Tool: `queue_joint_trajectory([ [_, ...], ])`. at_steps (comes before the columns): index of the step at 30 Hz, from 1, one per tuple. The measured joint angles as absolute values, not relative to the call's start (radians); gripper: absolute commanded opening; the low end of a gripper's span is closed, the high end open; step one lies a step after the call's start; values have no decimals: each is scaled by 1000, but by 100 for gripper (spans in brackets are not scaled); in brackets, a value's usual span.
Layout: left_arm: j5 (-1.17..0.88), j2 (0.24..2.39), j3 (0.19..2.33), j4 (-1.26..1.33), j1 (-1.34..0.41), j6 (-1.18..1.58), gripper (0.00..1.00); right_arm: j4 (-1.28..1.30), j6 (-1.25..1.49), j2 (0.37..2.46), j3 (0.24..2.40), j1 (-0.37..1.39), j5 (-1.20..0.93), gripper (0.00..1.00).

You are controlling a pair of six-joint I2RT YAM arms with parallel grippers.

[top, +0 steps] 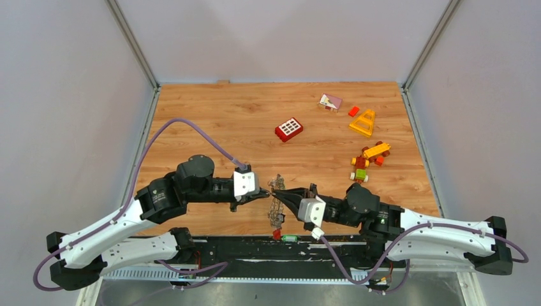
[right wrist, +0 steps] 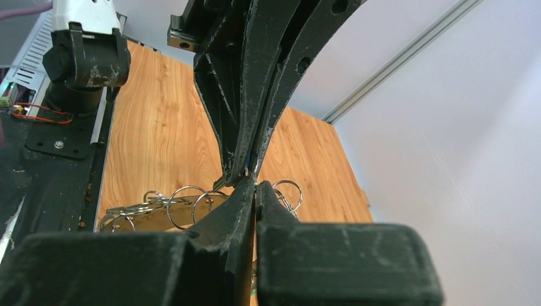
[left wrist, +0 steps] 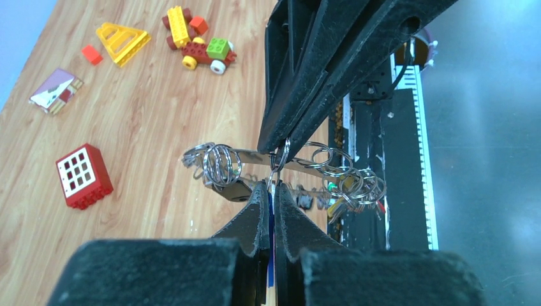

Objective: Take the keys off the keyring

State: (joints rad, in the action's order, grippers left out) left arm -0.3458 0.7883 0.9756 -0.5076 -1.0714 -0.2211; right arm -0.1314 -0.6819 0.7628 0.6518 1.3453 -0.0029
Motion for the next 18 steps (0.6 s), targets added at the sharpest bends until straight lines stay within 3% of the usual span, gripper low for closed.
queue_joint_trajectory([
  [18, -444, 800, 997, -479, -1072, -213, 0, -301, -571, 700, 573, 1347, -40, 0],
])
